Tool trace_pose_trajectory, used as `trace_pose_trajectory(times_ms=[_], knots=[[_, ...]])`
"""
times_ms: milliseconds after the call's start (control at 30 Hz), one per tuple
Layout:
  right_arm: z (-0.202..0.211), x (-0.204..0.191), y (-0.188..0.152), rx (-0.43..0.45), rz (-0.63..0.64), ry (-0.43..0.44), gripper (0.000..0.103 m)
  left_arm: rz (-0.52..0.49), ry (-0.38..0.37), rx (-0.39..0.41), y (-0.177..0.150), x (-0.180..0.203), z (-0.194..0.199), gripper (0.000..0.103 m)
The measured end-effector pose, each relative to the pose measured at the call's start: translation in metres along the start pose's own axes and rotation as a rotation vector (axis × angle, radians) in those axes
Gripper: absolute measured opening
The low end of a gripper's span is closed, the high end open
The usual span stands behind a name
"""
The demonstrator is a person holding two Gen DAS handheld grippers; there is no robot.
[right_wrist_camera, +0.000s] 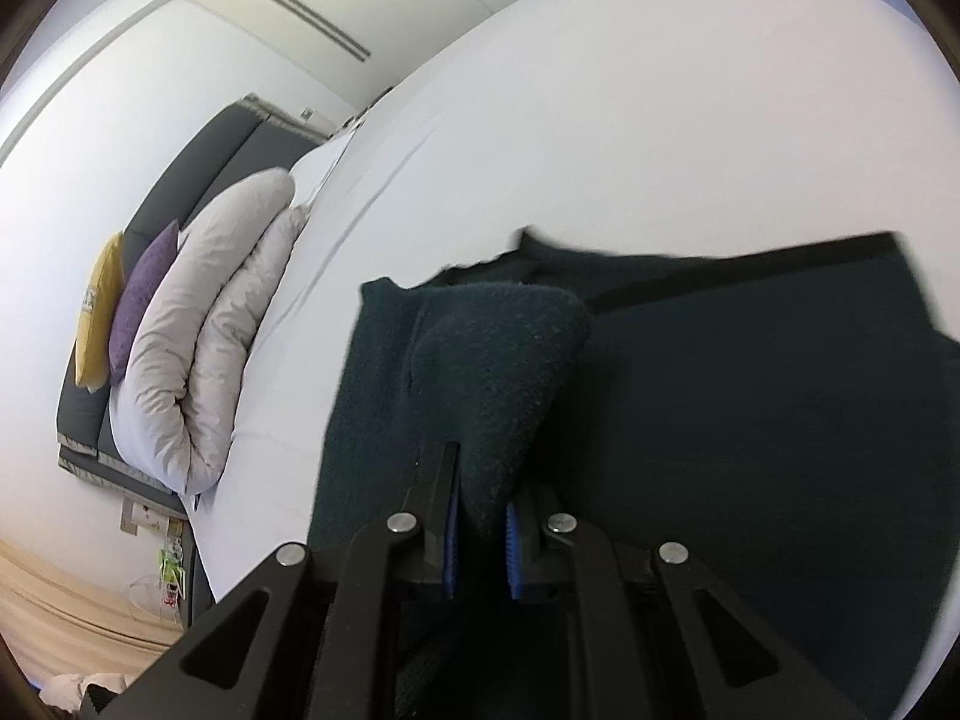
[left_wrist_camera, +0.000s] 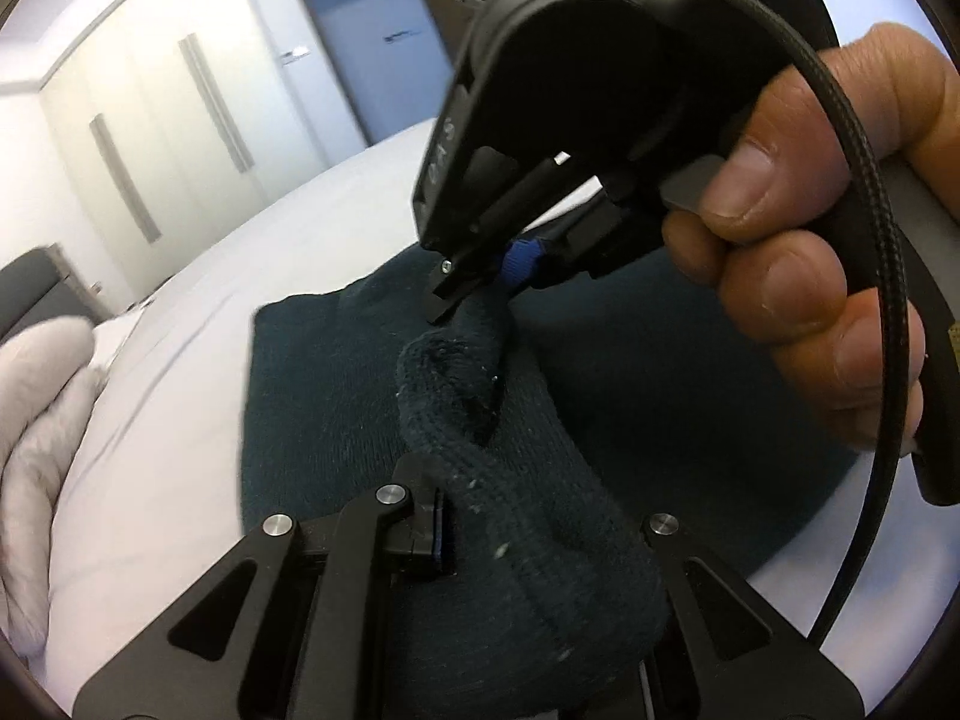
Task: Fold small clothes
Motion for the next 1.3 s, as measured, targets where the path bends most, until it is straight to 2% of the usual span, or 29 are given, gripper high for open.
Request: trace_pose_trajectory(times_ms=[233,433,500,933,1033,1100,1133,1167,1233,1300], knots=[[0.043,0.060,0.011,0.046,-0.057,-0.018,0.012,-0.111,-0.060,-0.005,0.026,0.067,-0.016,0.010],[0.068,0.094,0.018,0.068,-0.070,-0.042,0.012,-0.124,-0.082,-0.015,0.029,0.085,-0.032,0.010],[0.072,0.100,0.018,0.068,-0.068,-0.051,0.012,-0.122,-0.084,-0.016,0.022,0.067,-0.050,0.010],[0.077,0.114,0.012,0.067,-0.079,-0.074,0.012,-0.100,-0.068,-0.019,0.009,0.045,-0.047,0.012],[0.067,0.127,0.008,0.044,-0.118,-0.060,0.011,-0.059,-0.128,-0.035,0.001,0.035,-0.038,0.020],[0.070,0.127,0.006,0.058,-0.160,-0.011,0.014,0.004,-0.230,-0.051,-0.010,0.020,-0.017,0.046],[0.073,0.126,0.004,0.063,-0.171,0.004,0.016,0.035,-0.279,-0.056,-0.018,0.012,-0.004,0.076],[0.077,0.125,0.002,0.064,-0.180,0.016,0.021,0.075,-0.315,-0.039,-0.027,-0.003,0.014,0.084],[0.087,0.123,-0.002,0.076,-0.185,0.017,0.024,0.133,-0.349,-0.004,-0.038,-0.029,0.035,0.084],[0.103,0.115,-0.009,0.110,-0.185,0.022,0.039,0.205,-0.334,0.015,-0.048,-0.066,0.045,0.084]])
Point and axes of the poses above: each gripper's, at about its wrist camera, not at the fingertips, and z roughly against the way its jaws point, x to its right, y to its top, the point moved 9 cm from there along -z, roughly the way its jaws point, and after that the axes turned 5 degrees about x, right-handed, at the moved point
